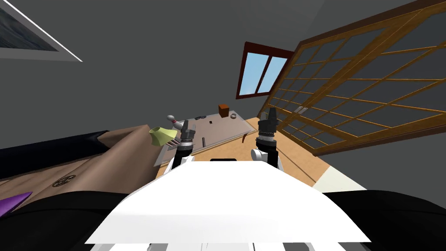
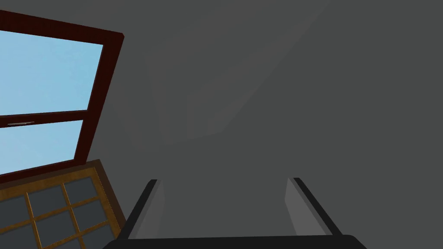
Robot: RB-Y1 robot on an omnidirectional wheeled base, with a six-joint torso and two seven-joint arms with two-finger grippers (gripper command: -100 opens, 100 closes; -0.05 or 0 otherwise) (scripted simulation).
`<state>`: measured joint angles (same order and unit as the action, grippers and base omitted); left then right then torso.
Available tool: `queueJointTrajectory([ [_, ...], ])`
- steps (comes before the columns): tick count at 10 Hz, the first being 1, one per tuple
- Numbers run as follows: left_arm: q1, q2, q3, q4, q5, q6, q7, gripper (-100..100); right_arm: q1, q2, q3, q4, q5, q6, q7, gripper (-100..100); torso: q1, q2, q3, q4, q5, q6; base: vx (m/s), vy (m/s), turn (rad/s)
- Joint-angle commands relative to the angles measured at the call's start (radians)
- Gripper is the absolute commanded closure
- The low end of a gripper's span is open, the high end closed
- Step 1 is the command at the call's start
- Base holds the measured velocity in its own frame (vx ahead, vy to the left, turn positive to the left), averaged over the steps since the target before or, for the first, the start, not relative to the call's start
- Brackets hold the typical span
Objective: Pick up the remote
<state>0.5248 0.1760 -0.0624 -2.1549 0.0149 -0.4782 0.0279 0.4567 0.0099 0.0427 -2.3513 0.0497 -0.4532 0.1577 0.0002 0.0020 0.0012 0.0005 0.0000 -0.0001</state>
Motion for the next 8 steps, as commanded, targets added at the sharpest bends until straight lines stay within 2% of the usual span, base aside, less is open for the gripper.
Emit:
queueJointTrajectory([
  [1, -0.001, 0.026, -0.003, 0.049, 0.028, 0.013, -0.032, -100, 0.000, 0.000, 0.000, 0.000, 0.000, 0.000, 0.000, 0, 0.000, 0.000, 0.000, 0.000, 0.000, 0.000, -0.021, -0.006, -0.193],
  [3, 0.002, 0.080, -0.007, 0.111, 0.085, 0.064, -0.087, -100, 0.000, 0.000, 0.000, 0.000, 0.000, 0.000, 0.000, 0, 0.000, 0.000, 0.000, 0.000, 0.000, 0.001, -0.030, -0.006, -0.288],
  [4, 0.002, 0.080, -0.007, 0.117, 0.085, 0.064, -0.089, -100, 0.000, 0.000, 0.000, 0.000, 0.000, 0.000, 0.000, 0, 0.000, 0.000, 0.000, 0.000, 0.000, 0.000, -0.022, -0.003, -0.112],
  [5, 0.004, 0.108, -0.009, 0.153, 0.117, 0.093, -0.120, -100, 0.000, 0.000, 0.000, 0.000, 0.000, 0.000, 0.000, 0, 0.000, 0.000, 0.000, 0.000, 0.000, 0.000, -0.016, -0.011, -0.190],
  [6, 0.004, 0.108, -0.009, 0.153, 0.117, 0.093, -0.120, -100, 0.000, 0.000, 0.000, 0.000, 0.000, 0.000, 0.000, 0, 0.000, 0.000, 0.000, 0.000, 0.000, 0.000, -0.011, -0.004, -0.132],
  [8, 0.005, 0.165, -0.017, 0.229, 0.183, 0.147, -0.183, -100, 0.000, 0.000, 0.000, 0.000, 0.000, 0.000, 0.000, 0, 0.000, -0.001, -0.001, 0.000, 0.000, 0.000, -0.011, -0.008, -0.349],
])
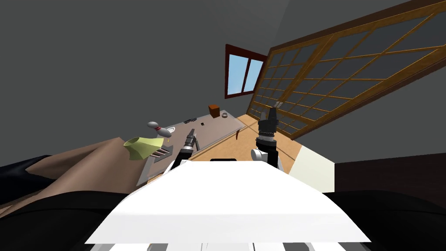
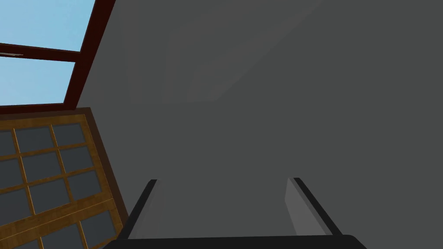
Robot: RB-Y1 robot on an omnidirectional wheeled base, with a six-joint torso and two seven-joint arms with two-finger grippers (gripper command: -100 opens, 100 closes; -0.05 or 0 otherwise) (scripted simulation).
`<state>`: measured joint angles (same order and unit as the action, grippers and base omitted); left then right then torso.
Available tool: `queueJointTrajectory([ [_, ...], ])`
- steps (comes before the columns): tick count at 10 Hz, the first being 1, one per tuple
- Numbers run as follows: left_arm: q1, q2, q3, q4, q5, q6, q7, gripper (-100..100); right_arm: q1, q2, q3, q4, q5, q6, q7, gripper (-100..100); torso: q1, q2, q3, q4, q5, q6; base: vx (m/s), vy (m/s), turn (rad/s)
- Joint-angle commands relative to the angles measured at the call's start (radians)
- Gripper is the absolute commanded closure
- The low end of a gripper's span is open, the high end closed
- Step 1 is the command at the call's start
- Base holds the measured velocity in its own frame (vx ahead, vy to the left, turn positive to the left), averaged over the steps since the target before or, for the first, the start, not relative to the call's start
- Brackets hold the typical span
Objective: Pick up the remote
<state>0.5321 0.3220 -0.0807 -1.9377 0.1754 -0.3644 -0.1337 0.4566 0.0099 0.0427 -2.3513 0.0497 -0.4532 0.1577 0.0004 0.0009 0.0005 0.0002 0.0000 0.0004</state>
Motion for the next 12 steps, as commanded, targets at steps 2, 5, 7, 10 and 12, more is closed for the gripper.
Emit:
queueJointTrajectory([
  [2, -0.003, 0.047, -0.003, 0.054, 0.061, 0.075, -0.057, -100, 0.000, 0.000, 0.000, 0.000, 0.000, 0.000, 0.000, 0, 0.000, 0.000, 0.000, 0.000, 0.000, -0.001, -0.007, -0.004, -0.145],
  [5, -0.004, 0.102, -0.014, 0.121, 0.130, 0.145, -0.120, -100, 0.000, 0.000, 0.000, 0.000, 0.000, 0.000, 0.000, 0, 0.000, -0.001, 0.000, 0.000, 0.000, 0.000, 0.000, -0.005, -0.278],
  [7, -0.004, 0.102, -0.014, 0.137, 0.136, 0.155, -0.126, -100, 0.000, 0.000, 0.000, 0.000, 0.000, 0.000, 0.000, 0, 0.001, -0.001, 0.000, 0.000, 0.000, -0.001, 0.001, 0.004, -0.039],
  [10, -0.005, 0.153, -0.025, 0.223, 0.213, 0.237, -0.194, -100, 0.000, 0.000, 0.000, 0.000, 0.000, 0.000, 0.000, 0, 0.001, -0.001, -0.001, 0.000, 0.000, -0.001, 0.005, 0.000, -0.227],
  [12, -0.005, 0.178, -0.031, 0.266, 0.252, 0.280, -0.228, -100, 0.000, 0.000, 0.000, 0.000, 0.000, 0.000, 0.000, 0, 0.001, -0.001, -0.001, 0.000, 0.000, 0.000, 0.006, 0.015, -0.282],
])
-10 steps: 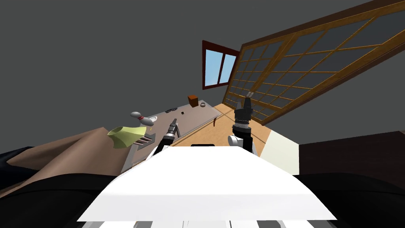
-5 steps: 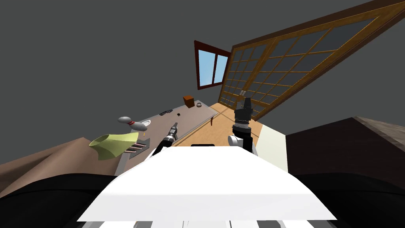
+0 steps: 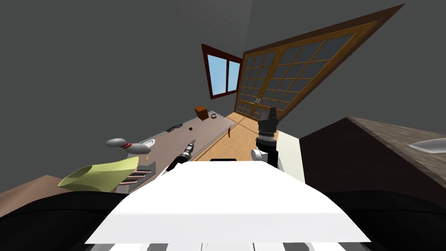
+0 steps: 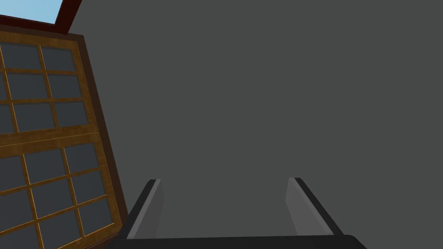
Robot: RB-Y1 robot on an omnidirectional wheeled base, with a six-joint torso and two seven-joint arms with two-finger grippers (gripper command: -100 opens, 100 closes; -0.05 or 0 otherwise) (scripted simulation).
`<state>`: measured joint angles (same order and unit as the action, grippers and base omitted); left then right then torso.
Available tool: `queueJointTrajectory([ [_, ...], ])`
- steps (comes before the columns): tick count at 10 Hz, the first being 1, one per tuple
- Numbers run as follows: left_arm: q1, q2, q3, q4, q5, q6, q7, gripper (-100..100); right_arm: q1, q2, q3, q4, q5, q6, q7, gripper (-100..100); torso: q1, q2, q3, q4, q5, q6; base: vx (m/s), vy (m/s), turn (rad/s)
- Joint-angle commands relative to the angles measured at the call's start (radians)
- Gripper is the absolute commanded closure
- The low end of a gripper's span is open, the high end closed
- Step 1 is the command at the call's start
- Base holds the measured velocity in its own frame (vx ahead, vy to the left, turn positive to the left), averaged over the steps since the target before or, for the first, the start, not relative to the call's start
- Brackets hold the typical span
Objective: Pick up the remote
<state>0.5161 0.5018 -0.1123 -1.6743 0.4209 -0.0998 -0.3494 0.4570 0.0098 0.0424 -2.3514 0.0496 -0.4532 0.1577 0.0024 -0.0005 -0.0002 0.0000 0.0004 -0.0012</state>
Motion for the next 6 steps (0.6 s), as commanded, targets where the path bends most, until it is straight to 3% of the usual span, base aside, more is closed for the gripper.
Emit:
queueJointTrajectory([
  [1, 0.010, 0.022, -0.006, 0.046, 0.045, 0.050, -0.046, -100, 0.000, 0.000, 0.000, 0.000, 0.000, 0.000, 0.000, 0, 0.000, 0.000, 0.000, 0.000, 0.000, 0.000, 0.007, 0.015, -0.211],
  [2, 0.010, 0.022, -0.006, 0.046, 0.045, 0.059, -0.046, -100, 0.000, 0.000, 0.000, 0.000, 0.000, 0.000, 0.000, 0, 0.000, 0.000, 0.000, 0.000, 0.000, 0.001, 0.008, 0.012, -0.138],
  [4, 0.007, 0.066, -0.019, 0.113, 0.110, 0.139, -0.111, -100, 0.000, 0.000, 0.000, 0.000, 0.000, 0.000, 0.000, 0, -0.001, 0.000, 0.000, 0.000, 0.000, 0.001, 0.014, 0.019, -0.339],
  [5, 0.007, 0.066, -0.019, 0.134, 0.121, 0.148, -0.111, -100, 0.000, 0.000, 0.000, 0.000, 0.000, 0.000, 0.000, 0, 0.001, 0.000, 0.000, 0.000, 0.000, 0.001, 0.010, 0.032, -0.118],
  [6, 0.006, 0.086, -0.025, 0.173, 0.158, 0.182, -0.142, -100, 0.000, 0.000, 0.000, 0.000, 0.000, 0.000, 0.000, 0, 0.001, 0.000, 0.000, 0.000, 0.000, 0.000, 0.012, 0.022, -0.189],
])
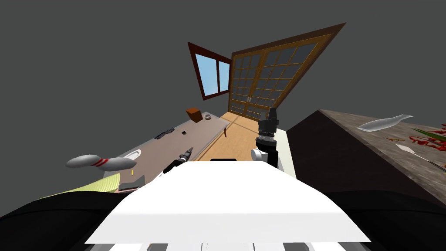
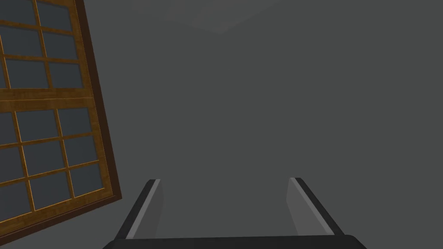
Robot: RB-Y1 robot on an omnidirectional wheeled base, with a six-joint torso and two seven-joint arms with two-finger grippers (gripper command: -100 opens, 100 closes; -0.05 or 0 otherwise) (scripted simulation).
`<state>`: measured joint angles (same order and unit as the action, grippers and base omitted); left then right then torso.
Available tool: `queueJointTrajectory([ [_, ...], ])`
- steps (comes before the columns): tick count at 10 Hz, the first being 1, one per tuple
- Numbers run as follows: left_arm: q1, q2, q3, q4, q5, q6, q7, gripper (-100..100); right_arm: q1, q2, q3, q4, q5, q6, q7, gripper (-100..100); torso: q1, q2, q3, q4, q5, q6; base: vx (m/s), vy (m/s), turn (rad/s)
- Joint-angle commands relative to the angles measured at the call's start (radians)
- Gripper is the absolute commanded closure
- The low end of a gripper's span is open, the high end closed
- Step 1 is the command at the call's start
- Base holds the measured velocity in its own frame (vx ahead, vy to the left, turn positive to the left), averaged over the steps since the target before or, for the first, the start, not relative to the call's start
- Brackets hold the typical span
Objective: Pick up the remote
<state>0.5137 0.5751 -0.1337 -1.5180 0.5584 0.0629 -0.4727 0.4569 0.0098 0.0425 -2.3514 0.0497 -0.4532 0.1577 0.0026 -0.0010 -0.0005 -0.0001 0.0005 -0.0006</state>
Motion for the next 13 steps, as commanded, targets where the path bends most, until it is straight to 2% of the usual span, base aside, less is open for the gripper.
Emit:
queueJointTrajectory([
  [1, 0.008, 0.013, -0.003, 0.021, 0.021, 0.031, -0.019, -100, 0.000, 0.000, 0.000, 0.000, 0.000, 0.000, 0.000, 0, 0.000, 0.000, 0.000, 0.000, 0.000, 0.000, 0.010, 0.021, -0.142],
  [2, 0.007, 0.032, -0.010, 0.063, 0.057, 0.067, -0.049, -100, 0.000, 0.000, 0.000, 0.000, 0.000, 0.000, 0.000, 0, 0.000, 0.000, 0.000, 0.000, 0.000, -0.001, 0.012, 0.023, -0.233],
  [3, 0.007, 0.032, -0.010, 0.063, 0.057, 0.076, -0.049, -100, 0.000, 0.000, 0.000, 0.000, 0.000, 0.000, 0.000, 0, 0.000, 0.000, 0.000, 0.000, 0.000, 0.000, 0.010, 0.026, -0.117],
  [5, 0.003, 0.067, -0.022, 0.131, 0.125, 0.146, -0.105, -100, 0.000, 0.000, 0.000, 0.000, 0.000, 0.000, 0.000, 0, 0.000, 0.000, 0.000, 0.000, 0.000, 0.000, 0.016, 0.035, -0.307],
  [7, 0.003, 0.067, -0.022, 0.144, 0.127, 0.166, -0.105, -100, 0.000, 0.000, 0.000, 0.000, 0.000, 0.000, 0.000, 0, 0.001, 0.000, 0.000, 0.000, 0.000, -0.001, 0.008, 0.032, -0.038],
  [8, 0.001, 0.083, -0.028, 0.182, 0.161, 0.205, -0.132, -100, 0.000, 0.000, 0.000, 0.000, 0.000, 0.000, 0.000, 0, -0.001, 0.000, 0.000, 0.000, 0.000, -0.001, 0.007, 0.019, -0.205],
  [9, 0.001, 0.083, -0.028, 0.182, 0.161, 0.211, -0.132, -100, 0.000, 0.000, 0.000, 0.000, 0.000, 0.000, 0.000, 0, 0.000, 0.000, 0.000, 0.000, 0.000, 0.000, 0.007, 0.028, -0.142],
  [10, 0.000, 0.097, -0.034, 0.218, 0.193, 0.246, -0.157, -100, 0.000, 0.000, 0.000, 0.000, 0.000, 0.000, 0.000, 0, 0.000, 0.000, 0.000, 0.000, 0.000, -0.001, 0.013, 0.035, -0.204],
  [11, 0.000, 0.097, -0.034, 0.218, 0.193, 0.254, -0.157, -100, 0.000, 0.000, 0.000, 0.000, 0.000, 0.000, 0.000, 0, 0.000, 0.000, 0.000, 0.000, 0.000, 0.000, 0.009, 0.034, -0.108],
  [12, -0.002, 0.110, -0.040, 0.253, 0.223, 0.279, -0.180, -100, 0.000, 0.000, 0.000, 0.000, 0.000, 0.000, 0.000, 0, 0.000, 0.000, 0.000, 0.000, 0.000, -0.001, 0.005, 0.037, -0.177],
  [13, -0.002, 0.110, -0.040, 0.253, 0.223, 0.296, -0.180, -100, 0.000, 0.000, 0.000, 0.000, 0.000, 0.000, 0.000, 0, 0.001, 0.000, 0.000, 0.000, 0.000, -0.001, 0.001, 0.040, -0.107],
])
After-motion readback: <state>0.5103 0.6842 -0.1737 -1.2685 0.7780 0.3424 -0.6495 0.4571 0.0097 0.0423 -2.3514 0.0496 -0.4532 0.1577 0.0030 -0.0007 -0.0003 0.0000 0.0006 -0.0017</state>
